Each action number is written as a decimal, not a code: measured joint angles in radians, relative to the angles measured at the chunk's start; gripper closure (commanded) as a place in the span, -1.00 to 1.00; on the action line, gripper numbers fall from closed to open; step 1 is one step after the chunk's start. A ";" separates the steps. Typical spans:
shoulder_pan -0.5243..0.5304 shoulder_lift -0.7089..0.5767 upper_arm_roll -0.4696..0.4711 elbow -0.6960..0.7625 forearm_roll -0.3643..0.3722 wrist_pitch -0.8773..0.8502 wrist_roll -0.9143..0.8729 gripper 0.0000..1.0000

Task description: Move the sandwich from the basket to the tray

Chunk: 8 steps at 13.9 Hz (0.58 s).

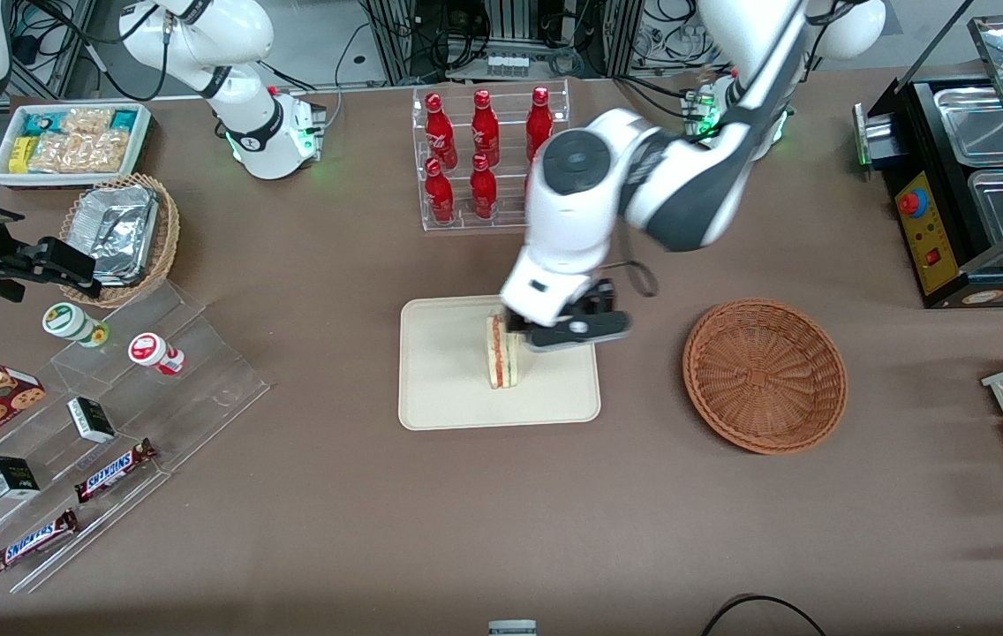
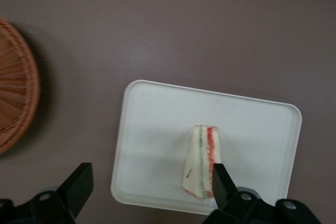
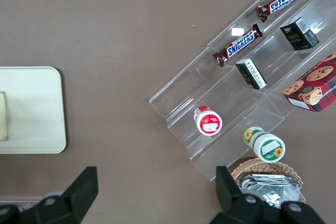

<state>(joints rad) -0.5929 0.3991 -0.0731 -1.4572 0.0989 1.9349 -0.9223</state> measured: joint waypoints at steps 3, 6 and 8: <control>0.077 -0.061 0.002 -0.010 0.000 -0.086 0.016 -1.00; 0.170 -0.104 0.003 -0.034 0.000 -0.101 0.070 -1.00; 0.230 -0.128 0.004 -0.051 0.000 -0.104 0.125 -1.00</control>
<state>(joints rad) -0.3624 0.2711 -0.0695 -1.5082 0.0989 1.8305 -0.7973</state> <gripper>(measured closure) 0.000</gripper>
